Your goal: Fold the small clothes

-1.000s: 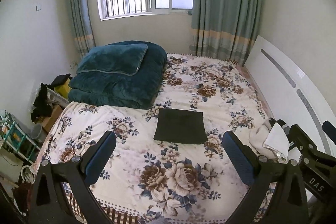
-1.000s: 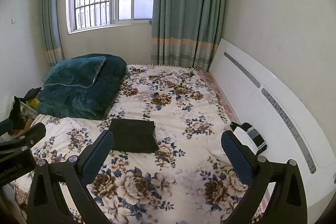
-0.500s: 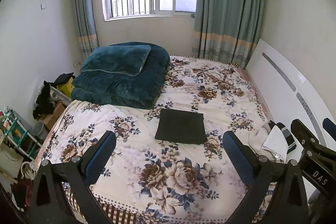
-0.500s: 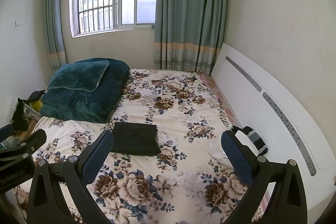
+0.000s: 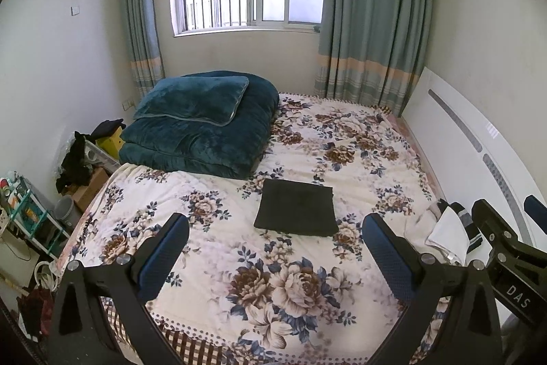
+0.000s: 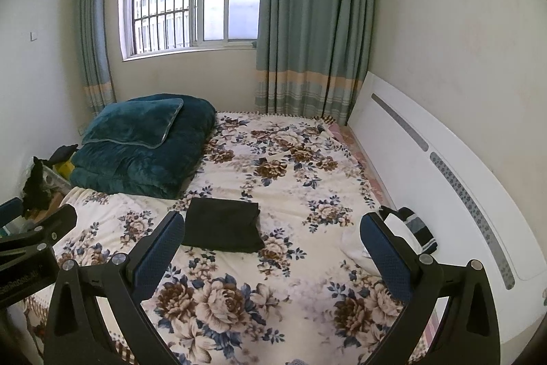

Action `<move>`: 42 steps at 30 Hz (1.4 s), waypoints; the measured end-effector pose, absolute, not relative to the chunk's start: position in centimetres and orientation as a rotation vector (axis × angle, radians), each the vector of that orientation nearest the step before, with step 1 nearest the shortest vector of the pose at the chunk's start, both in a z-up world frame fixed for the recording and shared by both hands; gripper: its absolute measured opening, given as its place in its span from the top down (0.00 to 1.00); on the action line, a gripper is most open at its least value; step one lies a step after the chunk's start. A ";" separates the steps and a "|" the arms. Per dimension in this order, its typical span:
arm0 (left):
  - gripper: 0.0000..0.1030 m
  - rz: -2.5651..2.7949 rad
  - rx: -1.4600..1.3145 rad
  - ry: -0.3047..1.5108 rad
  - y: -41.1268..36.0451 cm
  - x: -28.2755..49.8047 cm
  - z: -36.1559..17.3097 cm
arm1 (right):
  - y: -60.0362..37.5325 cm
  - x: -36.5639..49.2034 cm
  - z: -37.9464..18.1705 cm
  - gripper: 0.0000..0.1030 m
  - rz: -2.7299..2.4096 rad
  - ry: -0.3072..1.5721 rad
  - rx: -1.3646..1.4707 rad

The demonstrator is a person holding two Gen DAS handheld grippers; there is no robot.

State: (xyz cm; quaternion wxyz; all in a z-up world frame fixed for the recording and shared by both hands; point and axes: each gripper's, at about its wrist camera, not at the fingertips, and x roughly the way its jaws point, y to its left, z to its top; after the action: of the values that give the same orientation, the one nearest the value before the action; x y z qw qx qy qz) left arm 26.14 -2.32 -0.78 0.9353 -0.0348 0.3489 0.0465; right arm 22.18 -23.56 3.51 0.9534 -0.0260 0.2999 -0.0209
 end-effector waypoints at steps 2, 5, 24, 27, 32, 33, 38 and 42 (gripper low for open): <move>0.00 0.098 -0.071 0.710 -2.3 26.1 -0.8 | -23.6 22.1 3.5 0.00 -0.045 0.608 -0.052; 0.00 0.106 -0.071 0.706 -2.4 26.1 -0.6 | -23.5 22.2 3.5 0.00 -0.039 0.606 -0.053; 0.00 0.142 -0.081 0.678 -2.2 24.5 0.3 | -22.9 21.7 3.4 0.00 -0.038 0.602 -0.053; 0.00 0.138 -0.082 0.682 -2.4 24.4 0.3 | -22.9 21.6 3.3 0.00 -0.036 0.604 -0.053; 0.00 0.137 -0.081 0.682 -2.5 24.1 0.2 | -22.6 21.5 3.4 0.00 -0.033 0.604 -0.054; 0.00 0.136 -0.082 0.682 -2.5 24.1 0.2 | -22.6 21.5 3.4 0.00 -0.034 0.605 -0.056; 0.00 0.135 -0.081 0.681 -2.4 24.2 0.2 | -22.5 21.5 3.3 0.00 -0.035 0.605 -0.056; 0.00 0.135 -0.082 0.683 -2.5 23.9 0.1 | -22.4 21.3 3.4 0.00 -0.033 0.602 -0.054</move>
State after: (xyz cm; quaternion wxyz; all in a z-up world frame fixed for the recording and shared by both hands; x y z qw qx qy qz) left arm 23.92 -2.48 0.13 0.9392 -0.0401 0.3345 0.0663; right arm 21.34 -22.41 3.40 0.9546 -0.0268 0.2963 -0.0161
